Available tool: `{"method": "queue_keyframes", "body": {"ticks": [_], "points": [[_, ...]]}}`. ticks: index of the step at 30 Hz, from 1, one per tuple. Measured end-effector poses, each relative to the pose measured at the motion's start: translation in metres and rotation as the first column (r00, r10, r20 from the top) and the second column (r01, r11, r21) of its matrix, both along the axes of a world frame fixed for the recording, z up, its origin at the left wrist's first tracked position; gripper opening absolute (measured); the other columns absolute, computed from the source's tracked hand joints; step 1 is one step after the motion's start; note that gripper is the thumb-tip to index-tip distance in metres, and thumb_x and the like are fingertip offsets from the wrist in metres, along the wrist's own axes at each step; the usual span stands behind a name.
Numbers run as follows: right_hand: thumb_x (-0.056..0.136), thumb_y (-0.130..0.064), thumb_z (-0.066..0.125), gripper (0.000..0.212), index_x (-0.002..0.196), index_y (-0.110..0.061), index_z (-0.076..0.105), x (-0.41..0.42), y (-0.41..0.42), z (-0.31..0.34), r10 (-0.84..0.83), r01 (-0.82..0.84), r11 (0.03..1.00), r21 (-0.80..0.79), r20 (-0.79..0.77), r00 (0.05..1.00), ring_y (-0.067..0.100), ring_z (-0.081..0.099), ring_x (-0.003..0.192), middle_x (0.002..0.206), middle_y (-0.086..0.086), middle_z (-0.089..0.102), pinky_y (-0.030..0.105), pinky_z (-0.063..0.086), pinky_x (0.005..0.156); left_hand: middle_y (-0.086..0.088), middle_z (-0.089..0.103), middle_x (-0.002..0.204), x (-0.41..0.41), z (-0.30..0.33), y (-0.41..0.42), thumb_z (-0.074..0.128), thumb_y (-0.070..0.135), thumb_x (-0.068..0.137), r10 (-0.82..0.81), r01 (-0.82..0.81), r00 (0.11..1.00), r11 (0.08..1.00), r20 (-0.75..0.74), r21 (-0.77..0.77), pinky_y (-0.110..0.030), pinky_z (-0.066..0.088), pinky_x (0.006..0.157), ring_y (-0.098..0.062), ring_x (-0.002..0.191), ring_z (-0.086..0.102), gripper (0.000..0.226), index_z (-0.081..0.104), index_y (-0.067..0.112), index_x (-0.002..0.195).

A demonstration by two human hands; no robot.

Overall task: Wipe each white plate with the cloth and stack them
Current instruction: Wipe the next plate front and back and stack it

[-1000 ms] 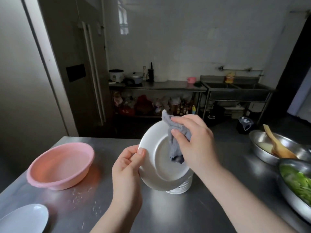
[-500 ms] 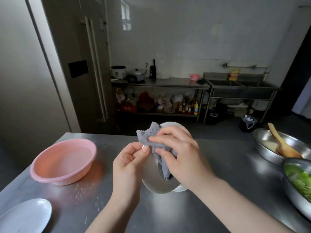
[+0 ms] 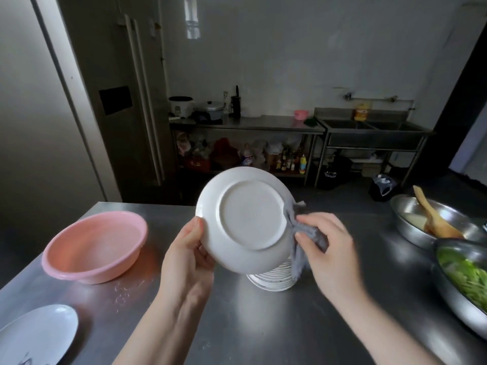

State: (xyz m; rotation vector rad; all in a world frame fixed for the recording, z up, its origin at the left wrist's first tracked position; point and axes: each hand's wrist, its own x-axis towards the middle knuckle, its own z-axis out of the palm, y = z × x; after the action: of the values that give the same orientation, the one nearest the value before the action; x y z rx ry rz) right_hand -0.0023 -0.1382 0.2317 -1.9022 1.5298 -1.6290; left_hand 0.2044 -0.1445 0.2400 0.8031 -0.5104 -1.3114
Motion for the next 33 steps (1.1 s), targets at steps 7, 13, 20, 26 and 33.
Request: {"method": "queue_keyframes", "body": {"ticks": [7,13,20,26,33], "points": [[0.076,-0.006,0.072,0.029,0.103,-0.018,0.073,0.066,0.023,-0.032,-0.013,-0.034,0.974,-0.224,-0.205,0.979,0.011,0.059,0.097,0.103,-0.008,0.061,0.019,0.046,0.089,-0.004,0.061,0.066,-0.031,-0.008,0.006,0.046,0.016,0.101,-0.023,0.026,0.987,1.0,-0.158,0.015,-0.017,0.049,0.045,-0.009,0.051,0.06,0.023,0.059,0.006,0.085],[0.072,0.003,0.077,0.033,0.101,-0.014,0.074,0.045,0.017,-0.03,-0.001,-0.085,0.958,-0.274,-0.301,0.954,0.016,0.057,0.091,0.1,-0.004,0.06,0.028,0.05,0.08,-0.011,0.057,0.077,-0.031,-0.013,0.01,0.048,0.011,0.1,-0.016,0.017,0.998,1.0,-0.068,0.008,-0.021,0.052,0.052,-0.015,0.063,0.06,0.018,0.056,0.005,0.086],[0.08,-0.001,0.066,0.029,0.105,-0.013,0.072,0.054,0.02,-0.03,0.002,-0.133,0.943,-0.305,-0.396,0.918,0.014,0.05,0.087,0.1,0.001,0.061,0.023,0.046,0.08,-0.009,0.054,0.072,-0.033,-0.014,0.013,0.058,0.015,0.083,-0.097,0.096,0.993,0.995,-0.065,-0.024,-0.018,0.045,0.045,-0.012,0.054,0.054,0.013,0.059,0.006,0.091],[0.079,0.001,0.071,0.024,0.101,-0.008,0.074,0.007,0.009,-0.038,-0.18,0.133,0.939,-0.316,-0.124,0.976,0.012,0.06,0.092,0.101,0.001,0.064,0.021,0.047,0.088,0.009,0.069,0.071,-0.022,-0.005,0.008,0.052,0.017,0.098,0.022,-0.021,0.997,1.0,-0.07,0.016,-0.011,0.049,0.05,0.002,0.054,0.06,0.02,0.07,0.015,0.09],[0.084,-0.001,0.067,0.026,0.102,-0.019,0.071,-0.019,-0.016,0.015,-0.051,0.05,0.999,0.015,0.089,0.995,0.002,0.059,0.098,0.103,-0.005,0.063,0.006,0.039,0.086,0.012,0.065,0.064,-0.011,-0.008,0.015,0.049,0.019,0.098,-0.053,0.055,0.997,0.998,0.063,-0.034,-0.011,0.045,0.047,0.002,0.051,0.055,0.021,0.069,0.014,0.093]]}}
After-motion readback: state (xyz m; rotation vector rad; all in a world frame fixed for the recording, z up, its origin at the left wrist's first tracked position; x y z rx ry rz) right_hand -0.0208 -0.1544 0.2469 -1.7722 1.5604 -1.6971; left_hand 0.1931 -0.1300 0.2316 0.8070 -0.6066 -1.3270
